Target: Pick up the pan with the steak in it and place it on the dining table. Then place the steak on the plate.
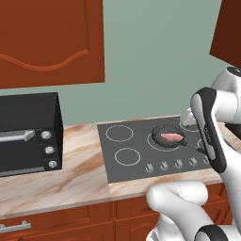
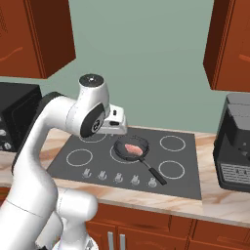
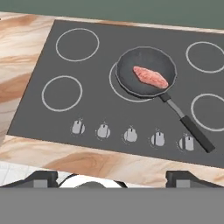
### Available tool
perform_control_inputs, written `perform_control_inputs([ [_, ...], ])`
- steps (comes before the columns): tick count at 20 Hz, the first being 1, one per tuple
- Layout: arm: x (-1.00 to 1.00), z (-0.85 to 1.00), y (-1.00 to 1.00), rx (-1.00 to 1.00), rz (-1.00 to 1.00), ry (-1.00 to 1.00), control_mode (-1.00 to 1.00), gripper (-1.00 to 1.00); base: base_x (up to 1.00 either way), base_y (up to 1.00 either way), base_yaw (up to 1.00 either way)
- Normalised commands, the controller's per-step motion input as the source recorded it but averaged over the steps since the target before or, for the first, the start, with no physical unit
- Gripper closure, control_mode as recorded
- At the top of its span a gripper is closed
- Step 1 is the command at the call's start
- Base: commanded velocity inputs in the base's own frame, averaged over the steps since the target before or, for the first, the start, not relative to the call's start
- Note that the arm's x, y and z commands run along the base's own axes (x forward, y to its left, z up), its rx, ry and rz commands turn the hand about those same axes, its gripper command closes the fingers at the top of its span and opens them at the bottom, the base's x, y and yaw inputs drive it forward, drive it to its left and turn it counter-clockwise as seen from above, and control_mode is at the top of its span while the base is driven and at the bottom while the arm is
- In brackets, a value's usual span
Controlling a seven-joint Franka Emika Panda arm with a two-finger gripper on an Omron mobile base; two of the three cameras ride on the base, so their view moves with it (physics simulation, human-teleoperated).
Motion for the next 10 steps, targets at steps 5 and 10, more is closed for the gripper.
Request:
perform_control_inputs([
  [5, -0.33, -0.22, -0.77, 0.00, 0.04, -0.03, -1.00, -1.00, 0.00, 0.00, 0.00],
  [10, 0.01, -0.30, -0.70, 0.00, 0.00, 0.00, -1.00, -1.00, 0.00, 0.00, 0.00],
])
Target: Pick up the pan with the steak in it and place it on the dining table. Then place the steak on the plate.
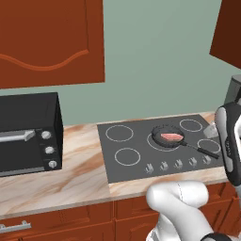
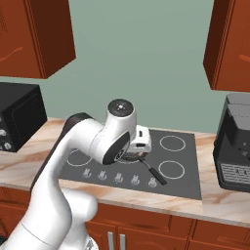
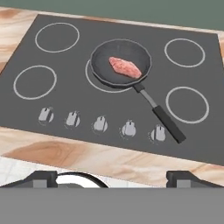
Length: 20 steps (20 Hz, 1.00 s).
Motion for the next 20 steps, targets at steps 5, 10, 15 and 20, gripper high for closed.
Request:
perform_control_inputs([
  [5, 0.31, -0.32, -0.68, 0.00, 0.00, 0.03, -1.00, -1.00, 0.00, 0.00, 0.00],
  [10, 0.57, -0.34, -0.53, 0.00, 0.02, 0.05, -1.00, -1.00, 0.00, 0.00, 0.00],
  [15, 0.35, -0.31, -0.18, -0.04, 0.09, 0.01, -1.00, -1.00, 0.00, 0.00, 0.00],
  [20, 0.03, -0.06, 0.00, -0.03, 0.01, 0.00, -1.00, -1.00, 0.00, 0.00, 0.00],
])
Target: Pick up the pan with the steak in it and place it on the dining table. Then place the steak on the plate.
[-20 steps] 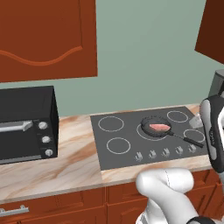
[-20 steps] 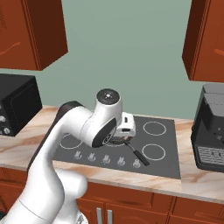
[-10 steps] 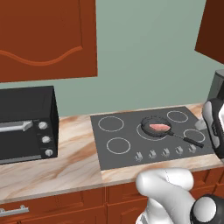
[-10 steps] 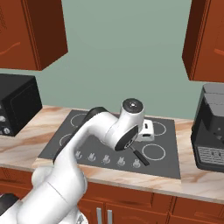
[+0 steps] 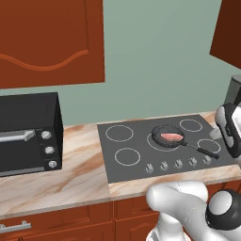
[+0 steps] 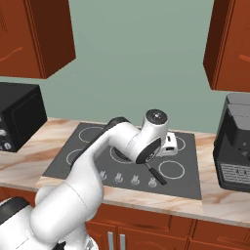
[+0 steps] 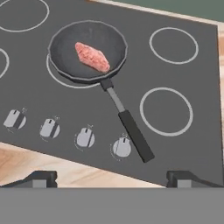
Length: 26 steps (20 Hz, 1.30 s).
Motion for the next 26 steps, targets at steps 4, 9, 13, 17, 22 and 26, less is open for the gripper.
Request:
perform_control_inputs([
  [4, 0.17, -0.47, 0.00, -0.07, 0.05, 0.04, -1.00, -1.00, 0.00, 0.00, 0.00],
  [9, 0.27, -0.53, 0.00, -0.07, 0.05, 0.04, -1.00, -1.00, 0.00, 0.00, 0.00],
  [13, 0.39, -0.50, 0.00, -0.02, 0.07, 0.04, -1.00, -1.00, 0.00, 0.00, 0.00],
  [17, 0.37, -0.48, -0.03, 0.00, 0.08, 0.03, -1.00, -1.00, 0.00, 0.00, 0.00],
  [22, 0.46, -0.41, -0.15, 0.00, 0.09, 0.02, -1.00, -1.00, 0.00, 0.00, 0.00],
  [26, 0.76, -0.32, -0.35, 0.00, 0.11, 0.05, -1.00, -1.00, 0.00, 0.00, 0.00],
])
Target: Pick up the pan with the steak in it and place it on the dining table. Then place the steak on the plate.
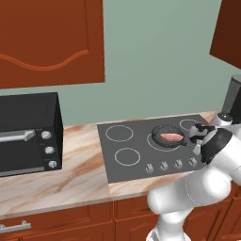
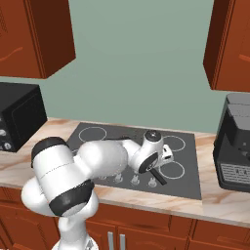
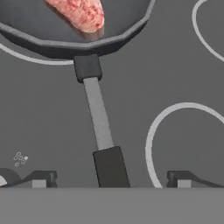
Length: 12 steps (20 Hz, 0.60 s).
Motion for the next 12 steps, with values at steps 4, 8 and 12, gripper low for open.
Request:
perform_control_inputs([
  [4, 0.39, -0.23, -0.20, 0.00, 0.08, 0.03, -1.00, -1.00, 0.00, 0.00, 0.00],
  [8, 0.02, -0.05, 0.00, 0.00, 0.00, 0.04, -1.00, -1.00, 0.00, 0.00, 0.00],
  [12, 0.08, -0.26, -0.03, -0.02, 0.00, 0.06, -1.00, -1.00, 0.00, 0.00, 0.00],
])
